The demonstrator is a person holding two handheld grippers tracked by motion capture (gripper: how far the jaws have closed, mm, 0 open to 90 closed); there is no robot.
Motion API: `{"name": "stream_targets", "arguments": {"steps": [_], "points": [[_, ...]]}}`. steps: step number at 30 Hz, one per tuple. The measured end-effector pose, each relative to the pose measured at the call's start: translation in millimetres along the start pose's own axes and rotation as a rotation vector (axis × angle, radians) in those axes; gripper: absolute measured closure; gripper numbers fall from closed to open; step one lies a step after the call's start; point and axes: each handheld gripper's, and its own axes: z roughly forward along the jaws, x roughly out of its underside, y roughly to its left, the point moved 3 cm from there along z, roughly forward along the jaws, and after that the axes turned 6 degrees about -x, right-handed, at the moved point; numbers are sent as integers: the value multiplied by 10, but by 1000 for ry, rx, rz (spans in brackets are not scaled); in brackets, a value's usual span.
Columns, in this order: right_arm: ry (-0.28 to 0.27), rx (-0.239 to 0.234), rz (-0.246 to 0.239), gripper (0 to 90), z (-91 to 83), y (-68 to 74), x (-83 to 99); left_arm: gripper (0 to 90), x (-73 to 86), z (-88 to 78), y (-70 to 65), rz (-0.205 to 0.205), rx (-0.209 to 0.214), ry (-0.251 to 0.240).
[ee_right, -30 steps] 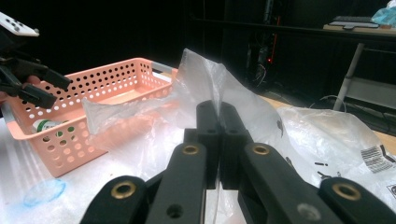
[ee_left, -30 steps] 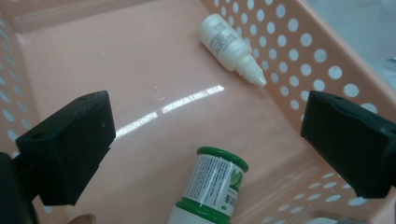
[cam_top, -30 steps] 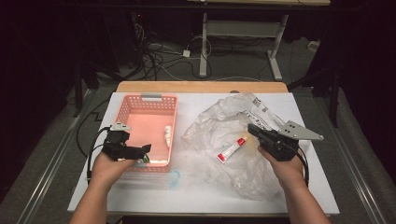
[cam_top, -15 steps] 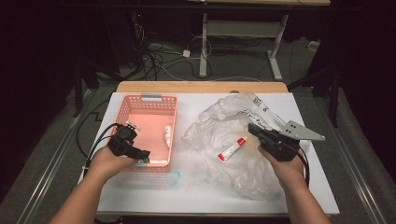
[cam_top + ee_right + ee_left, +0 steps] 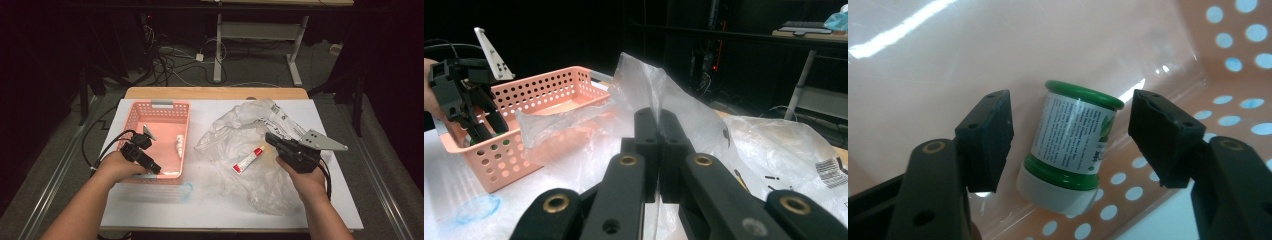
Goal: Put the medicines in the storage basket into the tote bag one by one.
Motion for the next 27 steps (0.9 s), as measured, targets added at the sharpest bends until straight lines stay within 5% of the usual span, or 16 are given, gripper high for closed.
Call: {"name": "stream_targets", "arguments": {"steps": [4, 19, 27], "points": [[2, -2, -4, 900, 3, -1, 6, 405, -29, -10, 43, -17, 2, 1], [0, -3, 3, 900, 8, -1, 12, 495, -24, 113, 86, 4, -109, 90], [0, -3, 2, 900, 6, 0, 12, 541, -22, 105, 39, 39, -157, 65]]}}
